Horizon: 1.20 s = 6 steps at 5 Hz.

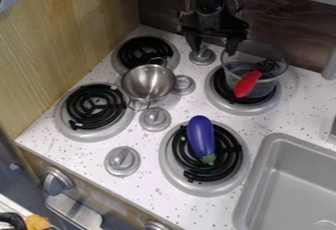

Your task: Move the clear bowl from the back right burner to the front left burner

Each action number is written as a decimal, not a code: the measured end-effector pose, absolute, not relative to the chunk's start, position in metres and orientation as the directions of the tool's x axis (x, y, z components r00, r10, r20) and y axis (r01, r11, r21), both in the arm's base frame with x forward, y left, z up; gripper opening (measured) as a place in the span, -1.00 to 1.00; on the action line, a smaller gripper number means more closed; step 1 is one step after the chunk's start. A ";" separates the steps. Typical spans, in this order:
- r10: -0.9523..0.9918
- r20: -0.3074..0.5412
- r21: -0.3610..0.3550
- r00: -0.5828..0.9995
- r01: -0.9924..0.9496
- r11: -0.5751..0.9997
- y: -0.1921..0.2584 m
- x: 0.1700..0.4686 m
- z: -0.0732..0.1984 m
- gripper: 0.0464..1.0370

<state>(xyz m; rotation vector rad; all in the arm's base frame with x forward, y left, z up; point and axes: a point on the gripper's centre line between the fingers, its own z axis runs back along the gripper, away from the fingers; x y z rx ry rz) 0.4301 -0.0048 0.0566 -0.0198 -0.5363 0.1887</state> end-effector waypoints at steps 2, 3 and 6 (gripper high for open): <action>0.199 0.551 -0.111 0.810 -0.164 0.980 -0.010 0.449 0.045 0.92; 0.205 0.533 -0.123 0.821 -0.165 0.979 -0.013 0.448 0.035 0.93; 0.207 0.486 -0.145 0.849 -0.155 0.977 -0.017 0.448 0.009 0.93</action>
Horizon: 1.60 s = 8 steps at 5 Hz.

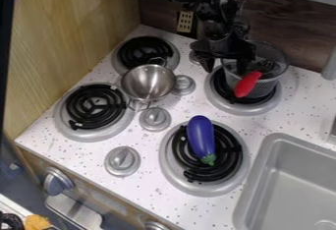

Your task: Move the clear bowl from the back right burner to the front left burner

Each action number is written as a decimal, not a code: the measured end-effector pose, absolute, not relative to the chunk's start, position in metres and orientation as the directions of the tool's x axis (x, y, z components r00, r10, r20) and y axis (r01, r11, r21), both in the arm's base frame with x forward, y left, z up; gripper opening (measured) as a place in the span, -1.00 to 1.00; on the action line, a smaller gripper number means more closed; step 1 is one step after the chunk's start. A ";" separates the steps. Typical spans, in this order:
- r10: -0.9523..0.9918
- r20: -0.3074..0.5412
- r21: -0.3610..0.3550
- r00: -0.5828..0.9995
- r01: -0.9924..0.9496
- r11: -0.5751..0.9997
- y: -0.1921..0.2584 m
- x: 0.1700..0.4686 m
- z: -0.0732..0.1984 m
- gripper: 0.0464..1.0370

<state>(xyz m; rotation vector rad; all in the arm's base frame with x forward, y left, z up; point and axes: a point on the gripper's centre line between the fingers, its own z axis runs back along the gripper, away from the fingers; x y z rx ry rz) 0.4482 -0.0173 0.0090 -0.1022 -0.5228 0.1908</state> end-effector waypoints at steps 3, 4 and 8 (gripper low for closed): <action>0.240 0.449 -0.155 0.861 -0.189 0.970 -0.012 0.453 -0.002 -0.36; 0.245 0.450 -0.146 0.859 -0.200 0.969 -0.009 0.453 -0.002 -0.75; 0.452 0.400 -0.179 0.797 -0.416 0.892 -0.022 0.430 0.025 -0.96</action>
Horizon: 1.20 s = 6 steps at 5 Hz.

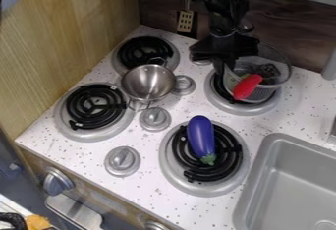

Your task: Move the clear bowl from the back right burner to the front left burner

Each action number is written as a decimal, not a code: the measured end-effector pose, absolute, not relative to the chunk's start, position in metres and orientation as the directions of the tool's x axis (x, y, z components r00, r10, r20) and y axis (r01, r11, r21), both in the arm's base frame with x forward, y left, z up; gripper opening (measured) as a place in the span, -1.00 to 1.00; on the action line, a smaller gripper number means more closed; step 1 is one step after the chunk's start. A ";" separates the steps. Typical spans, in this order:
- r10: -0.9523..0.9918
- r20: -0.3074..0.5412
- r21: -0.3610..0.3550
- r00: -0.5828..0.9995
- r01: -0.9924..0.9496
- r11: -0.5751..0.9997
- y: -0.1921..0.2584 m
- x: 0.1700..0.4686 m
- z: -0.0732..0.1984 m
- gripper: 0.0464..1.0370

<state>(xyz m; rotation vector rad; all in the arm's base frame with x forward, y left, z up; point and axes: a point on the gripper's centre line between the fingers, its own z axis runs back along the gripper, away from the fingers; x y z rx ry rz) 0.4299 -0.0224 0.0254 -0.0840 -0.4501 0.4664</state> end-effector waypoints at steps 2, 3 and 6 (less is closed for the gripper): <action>0.605 0.408 -0.224 0.683 -0.567 0.792 -0.009 0.414 0.030 -0.96; 0.634 0.432 -0.229 0.642 -0.602 0.765 0.011 0.405 0.035 -0.96; 0.777 0.464 -0.188 0.425 -0.810 0.555 0.076 0.348 0.076 -0.96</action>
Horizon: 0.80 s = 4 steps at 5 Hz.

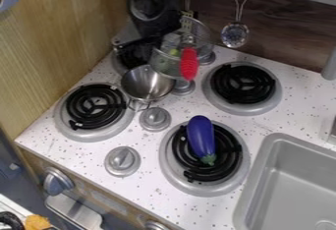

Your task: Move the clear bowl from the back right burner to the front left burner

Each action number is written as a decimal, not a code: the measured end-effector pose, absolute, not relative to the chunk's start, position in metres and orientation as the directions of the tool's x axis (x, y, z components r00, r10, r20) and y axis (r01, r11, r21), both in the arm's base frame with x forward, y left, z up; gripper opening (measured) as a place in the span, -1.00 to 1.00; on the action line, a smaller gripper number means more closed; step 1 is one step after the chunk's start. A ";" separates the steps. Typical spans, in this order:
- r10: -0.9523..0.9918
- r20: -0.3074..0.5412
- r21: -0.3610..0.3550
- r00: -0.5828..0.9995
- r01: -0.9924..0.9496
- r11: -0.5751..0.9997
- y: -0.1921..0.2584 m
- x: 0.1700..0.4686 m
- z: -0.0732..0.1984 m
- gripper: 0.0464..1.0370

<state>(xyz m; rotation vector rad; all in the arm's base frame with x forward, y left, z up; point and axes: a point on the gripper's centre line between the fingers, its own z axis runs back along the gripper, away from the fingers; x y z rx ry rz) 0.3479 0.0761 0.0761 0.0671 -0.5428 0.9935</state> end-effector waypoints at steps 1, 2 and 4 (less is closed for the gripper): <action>0.816 0.449 -0.133 0.363 -0.876 0.463 0.095 0.327 0.076 -0.96; 0.866 0.428 -0.133 0.260 -0.929 0.345 0.106 0.305 0.080 -0.96; 0.888 0.428 -0.061 0.166 -0.975 0.212 0.124 0.272 0.066 -0.96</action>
